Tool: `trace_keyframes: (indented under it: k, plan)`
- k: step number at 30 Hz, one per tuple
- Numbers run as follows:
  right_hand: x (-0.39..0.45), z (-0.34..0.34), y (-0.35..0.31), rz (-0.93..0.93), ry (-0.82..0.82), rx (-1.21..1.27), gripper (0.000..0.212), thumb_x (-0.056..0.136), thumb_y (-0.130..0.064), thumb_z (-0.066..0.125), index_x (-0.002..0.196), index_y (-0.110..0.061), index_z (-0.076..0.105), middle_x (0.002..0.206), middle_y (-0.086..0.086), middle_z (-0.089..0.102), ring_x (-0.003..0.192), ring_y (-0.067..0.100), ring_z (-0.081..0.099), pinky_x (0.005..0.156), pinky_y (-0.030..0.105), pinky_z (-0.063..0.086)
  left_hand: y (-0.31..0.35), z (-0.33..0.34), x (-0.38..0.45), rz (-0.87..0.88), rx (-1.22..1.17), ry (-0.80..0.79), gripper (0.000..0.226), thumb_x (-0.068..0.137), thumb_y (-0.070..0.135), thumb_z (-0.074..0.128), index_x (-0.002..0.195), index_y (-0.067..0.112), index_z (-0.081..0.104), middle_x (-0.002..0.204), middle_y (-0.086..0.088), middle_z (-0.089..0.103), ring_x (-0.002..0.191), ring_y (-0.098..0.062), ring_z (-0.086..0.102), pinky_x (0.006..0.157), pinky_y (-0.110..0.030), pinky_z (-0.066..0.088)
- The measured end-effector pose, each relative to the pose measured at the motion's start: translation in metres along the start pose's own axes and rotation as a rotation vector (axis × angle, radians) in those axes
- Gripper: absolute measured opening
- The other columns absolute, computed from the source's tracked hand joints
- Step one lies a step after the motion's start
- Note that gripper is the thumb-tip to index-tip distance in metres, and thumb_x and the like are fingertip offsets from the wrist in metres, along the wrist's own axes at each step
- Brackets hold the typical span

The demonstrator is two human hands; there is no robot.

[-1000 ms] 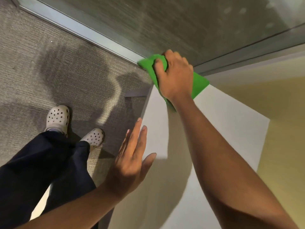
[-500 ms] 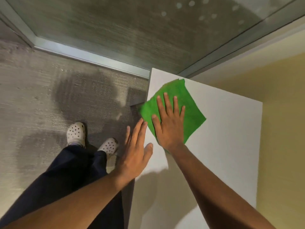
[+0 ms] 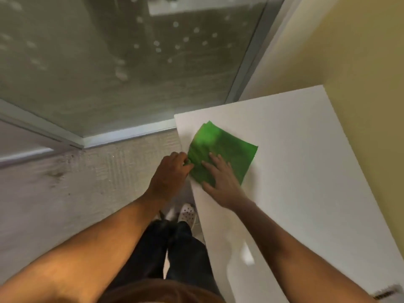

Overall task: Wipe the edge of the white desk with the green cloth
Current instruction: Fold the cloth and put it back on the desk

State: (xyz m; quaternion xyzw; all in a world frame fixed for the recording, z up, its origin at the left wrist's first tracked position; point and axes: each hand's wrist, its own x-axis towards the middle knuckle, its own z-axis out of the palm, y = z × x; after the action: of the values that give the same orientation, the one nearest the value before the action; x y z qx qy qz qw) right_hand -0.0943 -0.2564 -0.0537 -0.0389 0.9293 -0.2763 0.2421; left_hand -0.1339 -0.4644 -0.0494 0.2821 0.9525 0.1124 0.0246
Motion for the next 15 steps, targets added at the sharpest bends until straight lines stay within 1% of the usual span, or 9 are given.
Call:
trace_keyframes:
  k: [2,3,5,6,8,9,11,13,15]
  plan:
    - [-0.025,0.007,0.003,0.071,0.033,0.098,0.074,0.094,-0.038,0.069,0.161,-0.021,0.042,0.178,0.003,0.019,0.168,0.024,0.007,0.136,0.052,0.012,0.004,-0.012,0.01,0.068,0.036,0.047,0.023,0.095,0.017,0.059,0.101,0.016,0.082,0.105,-0.014,0.074,0.091,-0.038,0.071,0.069,-0.043,0.06]
    - [-0.036,0.011,0.006,0.105,0.056,0.13,0.075,0.093,-0.038,0.071,0.161,-0.02,0.044,0.177,0.004,0.022,0.168,0.024,0.01,0.136,0.049,0.015,0.008,-0.018,0.015,0.035,-0.027,0.065,0.023,0.096,0.02,0.059,0.104,0.018,0.081,0.111,-0.013,0.074,0.099,-0.036,0.07,0.078,-0.044,0.061]
    - [-0.052,0.016,0.008,0.175,0.12,0.192,0.075,0.091,-0.039,0.075,0.158,-0.02,0.048,0.173,0.004,0.032,0.165,0.025,0.02,0.135,0.043,0.021,0.019,-0.033,0.025,-0.073,-0.208,0.103,0.017,0.101,0.026,0.067,0.116,0.024,0.073,0.123,-0.004,0.072,0.117,-0.024,0.062,0.098,-0.041,0.054]
    - [-0.057,0.016,0.008,0.208,0.157,0.216,0.073,0.089,-0.039,0.076,0.155,-0.02,0.051,0.169,0.004,0.039,0.162,0.025,0.028,0.133,0.04,0.026,0.023,-0.039,0.03,-0.063,-0.279,0.087,0.018,0.102,0.028,0.07,0.12,0.025,0.07,0.125,0.0,0.07,0.122,-0.02,0.059,0.108,-0.039,0.049]
    - [-0.065,0.011,0.009,0.261,0.246,0.253,0.064,0.086,-0.034,0.077,0.146,-0.017,0.06,0.154,0.006,0.054,0.148,0.027,0.047,0.125,0.037,0.038,0.031,-0.051,0.044,0.079,-0.279,0.012,0.015,0.102,0.02,0.072,0.117,0.021,0.072,0.123,0.001,0.072,0.127,-0.024,0.061,0.12,-0.049,0.043]
    - [-0.069,0.006,0.01,0.284,0.292,0.273,0.057,0.085,-0.029,0.077,0.139,-0.016,0.065,0.144,0.006,0.06,0.139,0.028,0.054,0.119,0.037,0.044,0.033,-0.057,0.052,0.149,-0.278,-0.037,0.015,0.101,0.013,0.072,0.115,0.019,0.074,0.121,-0.001,0.074,0.128,-0.027,0.063,0.12,-0.054,0.044]
    - [-0.076,-0.009,0.015,0.322,0.374,0.316,0.042,0.083,-0.017,0.074,0.125,-0.014,0.073,0.126,0.008,0.069,0.121,0.031,0.064,0.105,0.038,0.051,0.041,-0.077,0.07,0.226,-0.283,-0.129,0.02,0.099,0.006,0.07,0.118,0.014,0.074,0.121,-0.006,0.076,0.123,-0.031,0.067,0.113,-0.05,0.05]
    - [-0.084,-0.027,0.022,0.345,0.434,0.403,0.034,0.082,-0.009,0.073,0.115,-0.011,0.076,0.114,0.009,0.075,0.105,0.028,0.071,0.094,0.038,0.056,0.047,-0.095,0.086,0.219,-0.322,-0.206,0.024,0.101,0.007,0.068,0.124,0.014,0.073,0.122,-0.004,0.074,0.113,-0.026,0.067,0.102,-0.039,0.052]
    - [-0.095,-0.051,0.025,0.349,0.438,0.484,0.028,0.082,-0.009,0.074,0.109,-0.016,0.078,0.103,0.005,0.079,0.088,0.016,0.073,0.083,0.033,0.058,0.05,-0.11,0.099,0.162,-0.426,-0.281,0.021,0.103,0.011,0.067,0.122,0.019,0.074,0.114,0.005,0.072,0.102,-0.018,0.065,0.094,-0.036,0.052]
